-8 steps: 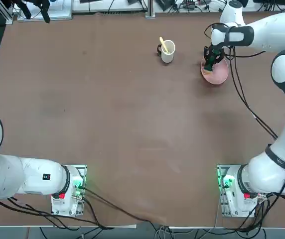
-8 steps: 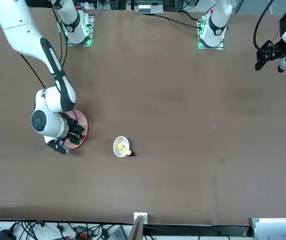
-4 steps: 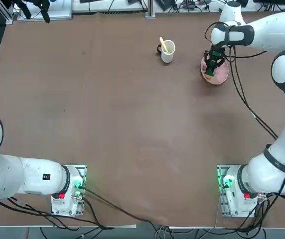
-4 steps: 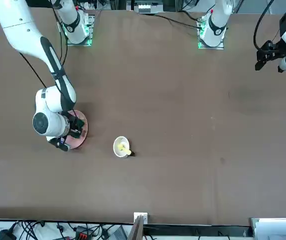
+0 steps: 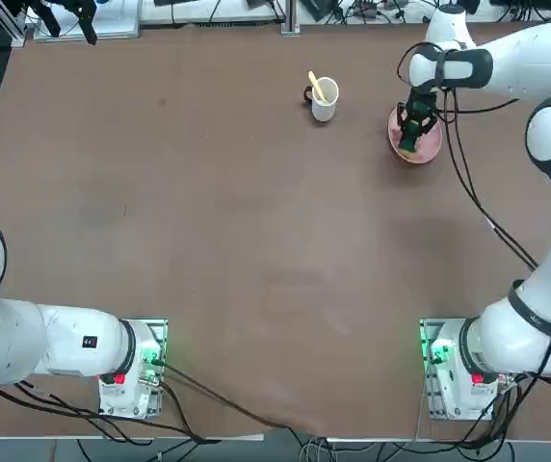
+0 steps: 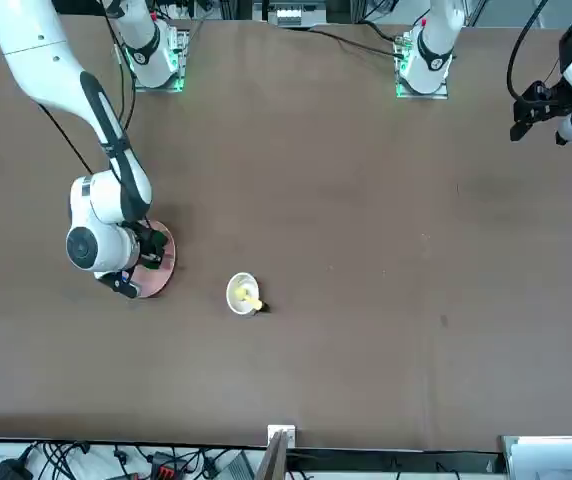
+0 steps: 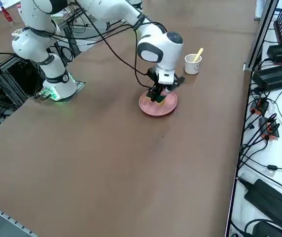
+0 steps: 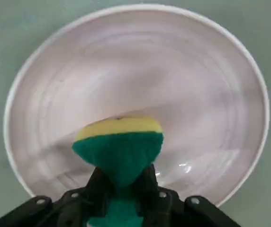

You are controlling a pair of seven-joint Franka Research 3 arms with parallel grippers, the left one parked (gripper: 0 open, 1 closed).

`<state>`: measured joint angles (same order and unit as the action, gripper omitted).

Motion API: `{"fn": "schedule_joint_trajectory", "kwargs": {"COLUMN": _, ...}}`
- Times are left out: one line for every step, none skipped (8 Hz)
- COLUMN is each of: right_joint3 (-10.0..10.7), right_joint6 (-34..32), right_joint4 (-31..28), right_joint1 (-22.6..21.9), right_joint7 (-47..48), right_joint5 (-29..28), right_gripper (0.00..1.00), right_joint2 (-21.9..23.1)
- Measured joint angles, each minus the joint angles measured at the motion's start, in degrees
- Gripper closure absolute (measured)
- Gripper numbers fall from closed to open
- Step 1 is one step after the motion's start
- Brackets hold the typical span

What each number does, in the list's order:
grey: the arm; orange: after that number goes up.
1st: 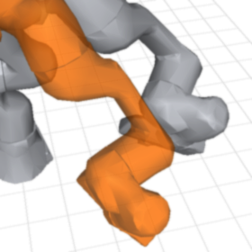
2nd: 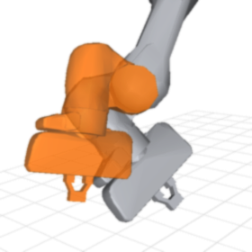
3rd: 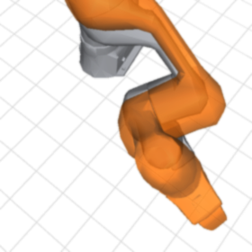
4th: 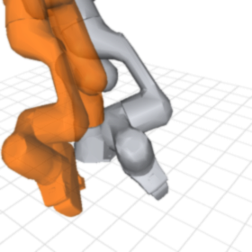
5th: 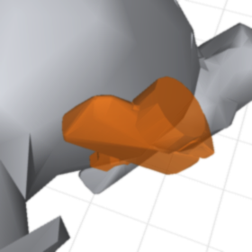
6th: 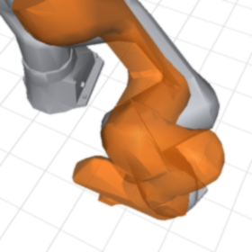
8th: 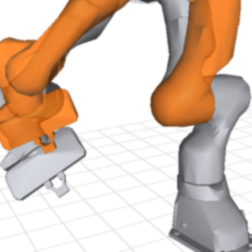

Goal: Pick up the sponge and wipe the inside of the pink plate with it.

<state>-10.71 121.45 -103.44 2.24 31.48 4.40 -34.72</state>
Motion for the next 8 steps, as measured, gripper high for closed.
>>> {"fn": "schedule_joint_trajectory", "kwargs": {"right_joint3": 0.3, "right_joint6": -0.4, "right_joint4": -0.1, "right_joint1": 0.3, "right_joint7": -0.3, "right_joint5": 0.0, "right_gripper": 0.72, "right_joint2": 0.1}}
{"fn": "schedule_joint_trajectory", "kwargs": {"right_joint3": 0.7, "right_joint6": -0.7, "right_joint4": -0.2, "right_joint1": 0.7, "right_joint7": -1.1, "right_joint5": 0.1, "right_gripper": 0.72, "right_joint2": 0.3}}
{"fn": "schedule_joint_trajectory", "kwargs": {"right_joint3": 1.8, "right_joint6": -1.1, "right_joint4": -0.4, "right_joint1": 1.1, "right_joint7": -3.0, "right_joint5": 0.1, "right_gripper": 0.72, "right_joint2": 0.5}}
{"fn": "schedule_joint_trajectory", "kwargs": {"right_joint3": 3.2, "right_joint6": -1.4, "right_joint4": -0.7, "right_joint1": 1.4, "right_joint7": -5.5, "right_joint5": 0.1, "right_gripper": 0.71, "right_joint2": 0.8}}
{"fn": "schedule_joint_trajectory", "kwargs": {"right_joint3": 4.4, "right_joint6": -1.4, "right_joint4": -0.8, "right_joint1": 1.7, "right_joint7": -7.5, "right_joint5": 0.1, "right_gripper": 0.72, "right_joint2": 0.9}}
{"fn": "schedule_joint_trajectory", "kwargs": {"right_joint3": 5.1, "right_joint6": -0.9, "right_joint4": -0.8, "right_joint1": 1.9, "right_joint7": -8.7, "right_joint5": 0.1, "right_gripper": 0.71, "right_joint2": 1.0}}
{"fn": "schedule_joint_trajectory", "kwargs": {"right_joint3": 5.1, "right_joint6": 0.6, "right_joint4": -0.8, "right_joint1": 2.1, "right_joint7": -9.2, "right_joint5": 0.1, "right_gripper": 0.71, "right_joint2": 0.9}}
{"fn": "schedule_joint_trajectory", "kwargs": {"right_joint3": 5.1, "right_joint6": 2.5, "right_joint4": -0.8, "right_joint1": 2.0, "right_joint7": -9.2, "right_joint5": 0.1, "right_gripper": 0.71, "right_joint2": 0.9}}
